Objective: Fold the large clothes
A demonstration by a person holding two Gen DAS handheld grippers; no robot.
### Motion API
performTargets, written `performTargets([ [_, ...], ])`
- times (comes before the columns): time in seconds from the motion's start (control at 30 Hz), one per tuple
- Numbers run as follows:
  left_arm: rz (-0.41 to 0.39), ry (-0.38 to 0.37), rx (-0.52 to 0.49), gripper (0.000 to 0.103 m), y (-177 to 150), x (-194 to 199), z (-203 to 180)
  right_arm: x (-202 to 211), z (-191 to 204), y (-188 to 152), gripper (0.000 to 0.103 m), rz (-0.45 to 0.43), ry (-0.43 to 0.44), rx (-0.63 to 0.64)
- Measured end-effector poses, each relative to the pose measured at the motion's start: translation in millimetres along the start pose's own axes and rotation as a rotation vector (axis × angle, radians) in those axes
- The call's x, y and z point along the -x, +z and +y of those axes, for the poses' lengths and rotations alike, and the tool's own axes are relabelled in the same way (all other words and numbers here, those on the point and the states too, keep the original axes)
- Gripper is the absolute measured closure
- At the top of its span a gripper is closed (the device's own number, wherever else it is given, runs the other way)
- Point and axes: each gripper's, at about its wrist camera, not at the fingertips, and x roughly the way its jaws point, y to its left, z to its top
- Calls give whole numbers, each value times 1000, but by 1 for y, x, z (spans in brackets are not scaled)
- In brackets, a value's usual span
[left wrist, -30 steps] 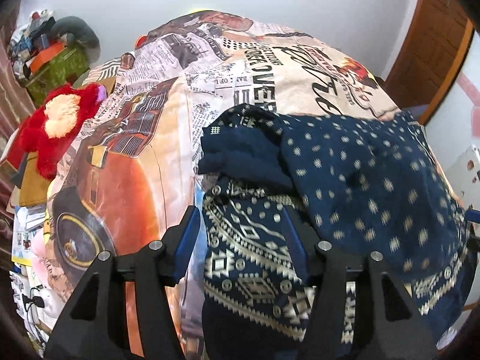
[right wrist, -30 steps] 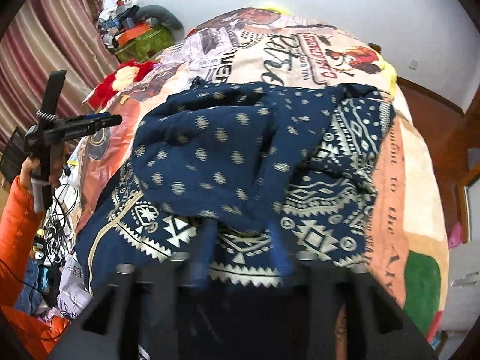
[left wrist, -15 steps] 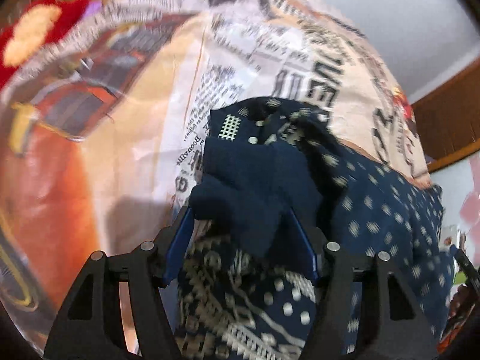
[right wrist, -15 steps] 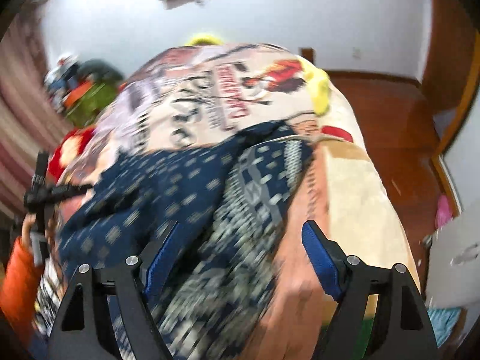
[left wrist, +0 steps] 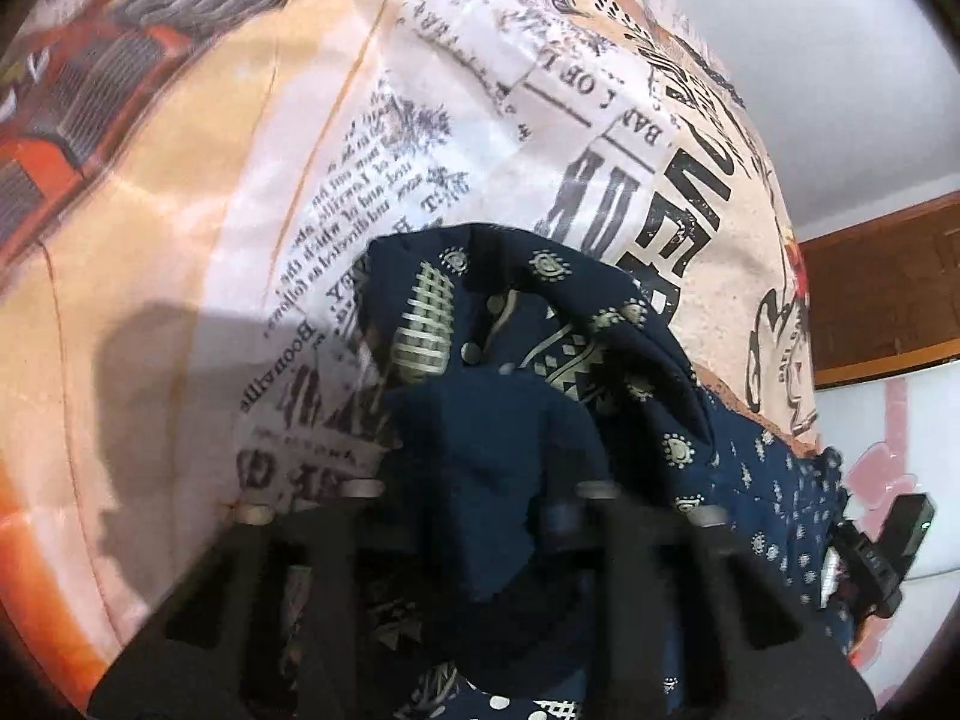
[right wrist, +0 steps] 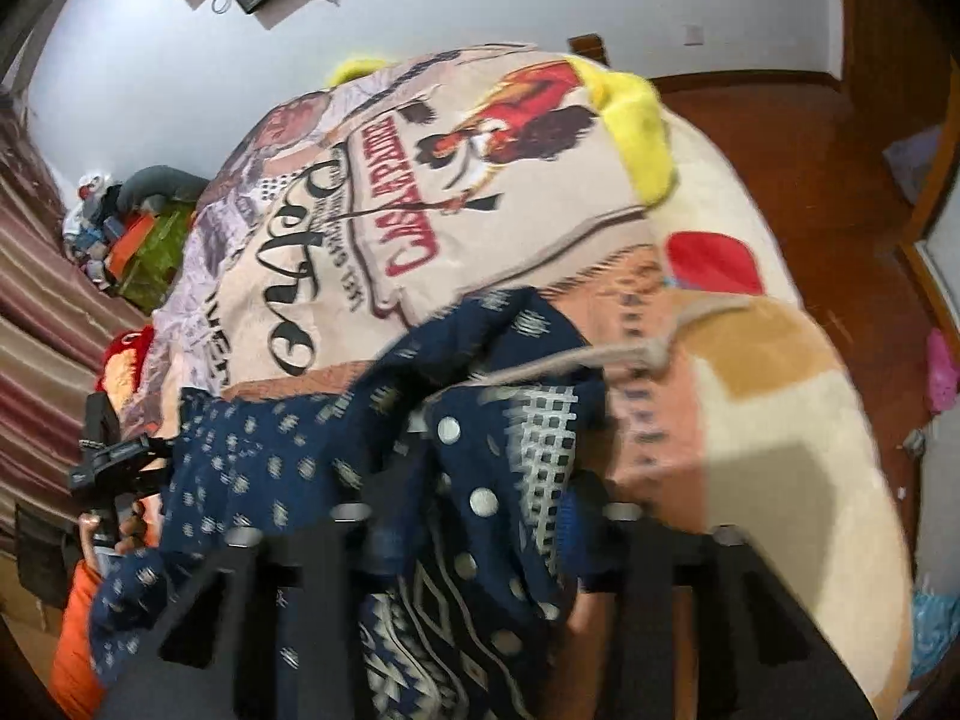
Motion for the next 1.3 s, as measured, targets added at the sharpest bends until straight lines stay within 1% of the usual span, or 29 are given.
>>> performTargets([
  [0.03,-18,17,-16,85,2,4,-2,-3,5,2,86,-4,-8,13],
  [0.1,-96,90,-107,86,3,24,-14,-4,14,5,89,-15,-18,56],
  [0.13,-137,108,-135,86,3,35,-19,-4,21,8,90,-30,-25,77],
  [0.23,-216,150,-177,88,11,64,-32,-3,38,19,92,-50,-13,124],
  [0.3,-258,182,-209,88,19,77,-39,-5,58,29,93,-72,-25,184],
  [0.33,-296,209,-237,88,23,87,-45,-9,72,38,93,-82,-28,211],
  [0.37,-324,236,-257,88,27,93,-48,-12,80,44,93,-87,-26,224],
  [0.47,-374,295,-282,88,42,103,-49,-26,108,65,93,-110,-2,247],
  [0.53,-378,329,-286,88,51,102,-44,-36,124,76,93,-129,1,251],
  [0.6,-350,345,-277,88,55,93,-33,-55,137,88,93,-128,-6,235],
  [0.67,-279,322,-247,88,58,80,-13,-71,140,95,92,-114,-28,209],
  [0.7,-260,324,-240,88,55,73,-9,-79,140,98,92,-108,-48,203],
  [0.73,-236,337,-237,87,53,65,-3,-89,139,99,92,-91,-84,202],
  [0.77,-212,368,-238,87,50,55,5,-94,137,100,92,-79,-101,202],
  [0.8,-196,385,-243,85,48,48,10,-99,134,100,92,-65,-119,203],
  [0.83,-180,398,-251,79,45,44,15,-103,130,98,91,-49,-121,205],
  [0.87,-173,401,-259,77,43,41,17,-104,125,96,89,-40,-122,204],
  [0.9,-173,404,-268,75,40,40,18,-103,122,94,83,-31,-124,200],
  [0.93,-181,411,-279,72,36,42,18,-101,117,92,75,-13,-134,190],
  [0.97,-185,419,-283,69,33,44,18,-98,113,89,69,-1,-136,182],
  [1.0,-186,438,-283,62,30,47,17,-94,111,87,57,4,-133,177],
  [1.03,-185,448,-284,61,26,51,17,-85,108,82,51,3,-117,175],
  [1.1,-184,453,-294,61,18,60,15,-69,108,74,50,0,-108,195],
  [1.17,-195,462,-308,61,11,73,11,-51,110,65,50,-7,-121,218],
  [1.23,-220,457,-326,61,2,92,3,-25,116,53,50,-34,-126,247],
  [1.3,-252,431,-355,60,-13,117,-8,-4,121,44,50,-53,-119,272],
])
